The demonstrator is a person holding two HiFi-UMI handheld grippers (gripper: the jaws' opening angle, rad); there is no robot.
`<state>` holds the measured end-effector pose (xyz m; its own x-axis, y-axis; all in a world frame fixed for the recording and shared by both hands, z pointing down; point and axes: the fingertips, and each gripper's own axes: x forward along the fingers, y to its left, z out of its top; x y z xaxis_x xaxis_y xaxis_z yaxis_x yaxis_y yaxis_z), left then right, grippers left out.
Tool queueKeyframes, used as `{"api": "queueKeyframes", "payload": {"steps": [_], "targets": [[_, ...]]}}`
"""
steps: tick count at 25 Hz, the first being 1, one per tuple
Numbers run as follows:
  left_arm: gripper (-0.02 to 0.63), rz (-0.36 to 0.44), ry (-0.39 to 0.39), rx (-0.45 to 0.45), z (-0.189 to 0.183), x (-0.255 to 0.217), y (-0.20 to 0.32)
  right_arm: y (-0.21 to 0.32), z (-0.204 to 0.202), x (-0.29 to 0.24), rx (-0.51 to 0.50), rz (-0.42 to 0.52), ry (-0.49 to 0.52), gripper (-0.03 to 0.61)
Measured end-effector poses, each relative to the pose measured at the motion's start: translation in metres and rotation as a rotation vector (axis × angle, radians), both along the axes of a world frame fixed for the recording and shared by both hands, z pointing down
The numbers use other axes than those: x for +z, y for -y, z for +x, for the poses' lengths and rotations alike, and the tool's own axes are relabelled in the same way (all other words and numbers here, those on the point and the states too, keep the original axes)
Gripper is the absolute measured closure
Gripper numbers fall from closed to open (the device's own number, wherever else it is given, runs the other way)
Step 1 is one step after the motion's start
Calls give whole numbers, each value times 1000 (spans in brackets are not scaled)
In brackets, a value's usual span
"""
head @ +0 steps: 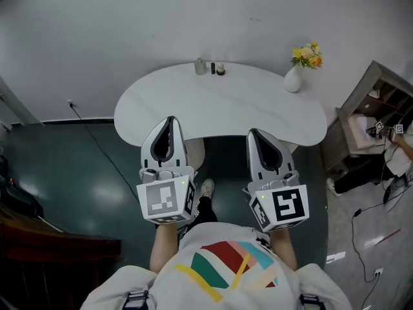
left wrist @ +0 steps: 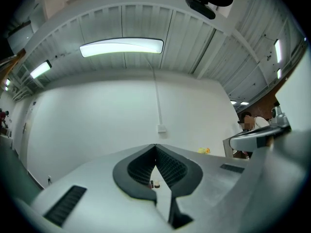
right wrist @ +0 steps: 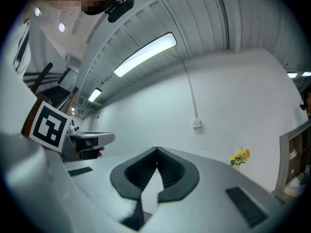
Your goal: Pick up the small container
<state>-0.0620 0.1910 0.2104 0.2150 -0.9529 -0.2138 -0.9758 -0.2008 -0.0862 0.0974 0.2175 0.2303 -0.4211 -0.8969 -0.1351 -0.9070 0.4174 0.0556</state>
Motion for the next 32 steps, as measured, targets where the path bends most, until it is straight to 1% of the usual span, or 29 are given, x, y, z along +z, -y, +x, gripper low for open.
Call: {"api": "queueKeyframes", "payload": {"steps": [4,7,13,16,18,20,24,27,32], "targets": [[597,-37,16,13,0,8,41,37,-9,5,-9,-38,4,568],[597,-47,23,28,1,6,77,72,-12,5,-4,-63,10,568],[597,-92,31,39,-5,5,157,148,-20,9,48,-119,-8,568],[597,-102,26,58,-12,3,203,190,-30,7,57,-125,-10,568],[597,-90,30,82,-15,3,235,220,-37,6,65,-125,-14,568],[597,-82,18,93,-20,2,265,250,-43,6,70,-129,-13,568],[597,-115,7,103,-35,9,320,305,-56,5,88,-131,-18,568],[597,-107,-5,123,-41,8,350,338,-65,6,93,-139,-25,568],[597,-130,-11,113,-53,14,381,377,-77,13,92,-160,-29,568]]}}
